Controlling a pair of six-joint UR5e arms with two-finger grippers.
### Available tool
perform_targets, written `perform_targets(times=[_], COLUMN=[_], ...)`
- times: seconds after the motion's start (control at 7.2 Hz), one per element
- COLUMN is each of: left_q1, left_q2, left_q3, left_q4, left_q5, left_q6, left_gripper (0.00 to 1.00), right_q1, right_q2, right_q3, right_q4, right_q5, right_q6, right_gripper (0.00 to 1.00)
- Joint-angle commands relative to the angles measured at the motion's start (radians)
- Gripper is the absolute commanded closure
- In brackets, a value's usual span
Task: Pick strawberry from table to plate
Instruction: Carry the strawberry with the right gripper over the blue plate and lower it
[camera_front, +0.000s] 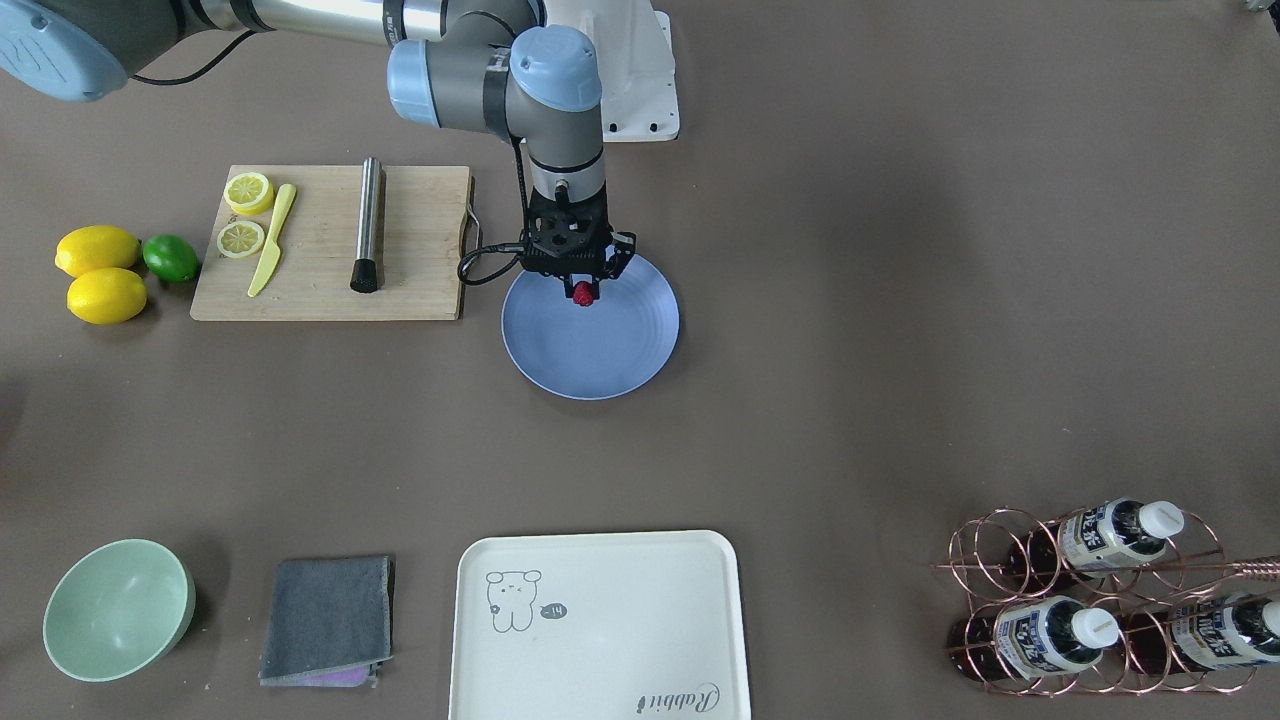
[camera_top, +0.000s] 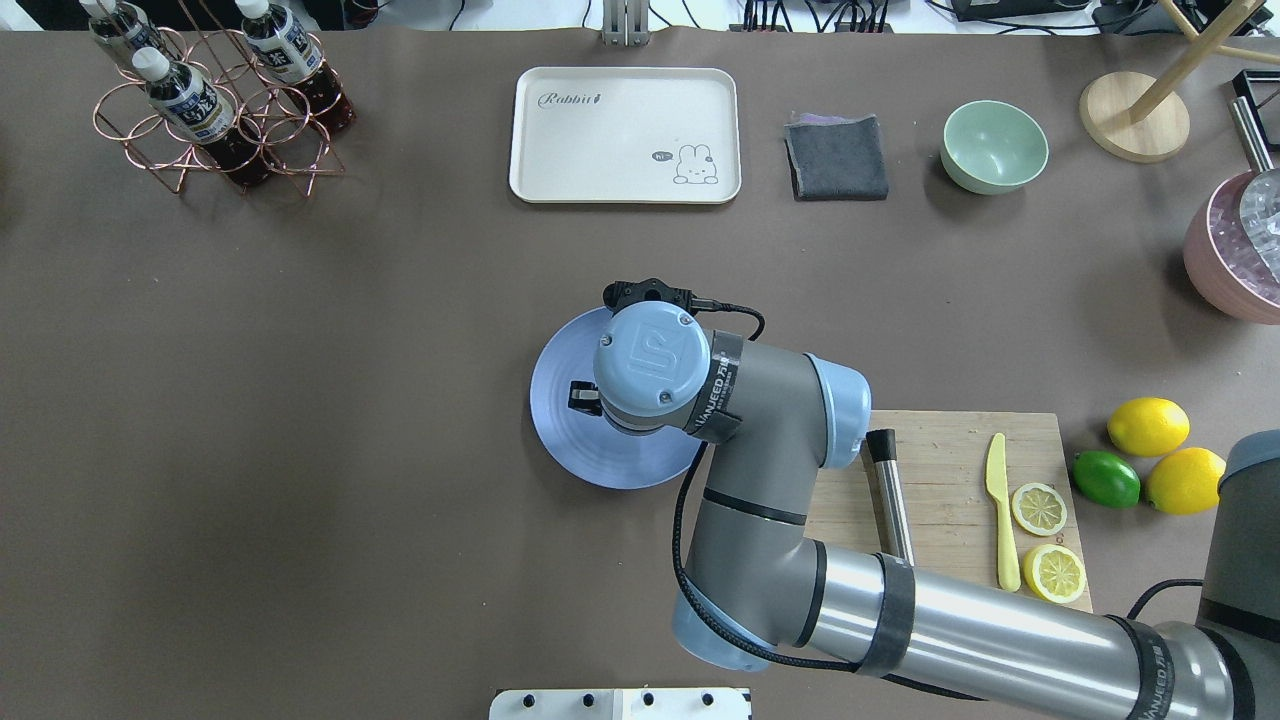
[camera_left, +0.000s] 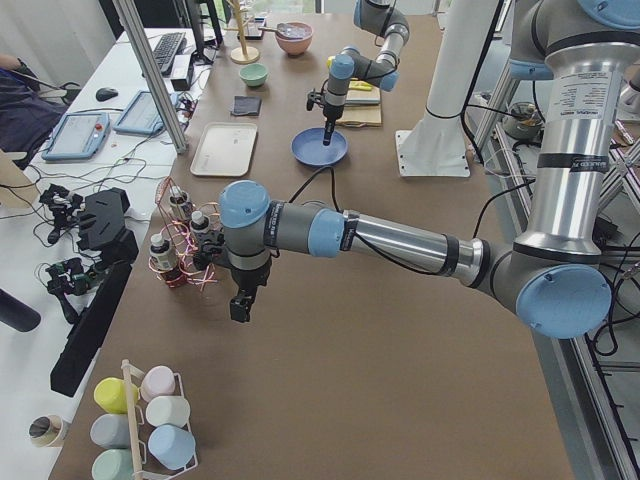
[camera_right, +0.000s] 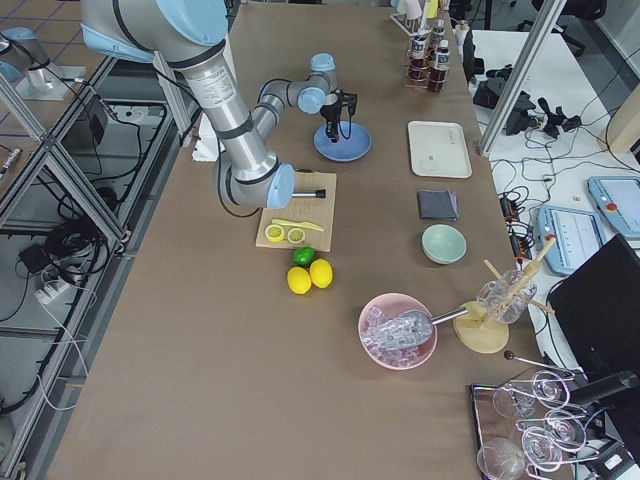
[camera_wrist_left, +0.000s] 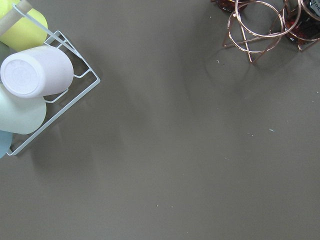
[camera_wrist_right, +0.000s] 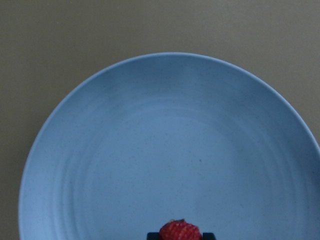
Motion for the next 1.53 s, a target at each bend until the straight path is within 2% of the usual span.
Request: perform_targets(times=[0.0, 0.69, 0.83, 0.97, 1.25, 1.39], left_q1=[-0.003, -0.003, -0.003, -0.003, -0.003, -0.008], left_q2=[0.003, 0.002, 0.002, -0.001, -0.001, -0.001], left_q3=[0.018, 0.035, 0.035, 0.035, 0.035, 0.035], left_q4=[0.0, -0.003, -0.003, -0.003, -0.001, 0.0], left_q5=[-0.001, -0.027, -0.027, -0.027, -0.027, -0.027], left_q6=[0.005, 0.008, 0.008, 0.006, 0.008, 0.006], left_gripper=[0.02, 0.02, 0.02, 0.02, 0.02, 0.02], right_q1=[0.023, 0.029, 0.029, 0.029, 0.061, 0.112], right_q2=[0.03, 0.033, 0.03, 0.027, 0.033, 0.034], right_q3=[-0.087, -0.107, -0.107, -0.107, -0.093, -0.09], right_q4=[0.061, 0.082, 0.082, 0.084, 0.082, 0.081], right_q5=[-0.002, 0.0, 0.0, 0.0, 0.023, 0.079], right_q6=[-0.003, -0.001, -0.008, -0.014, -0.038, -0.07], right_gripper=[1.0, 1.0, 0.26, 0.0, 0.0, 0.0])
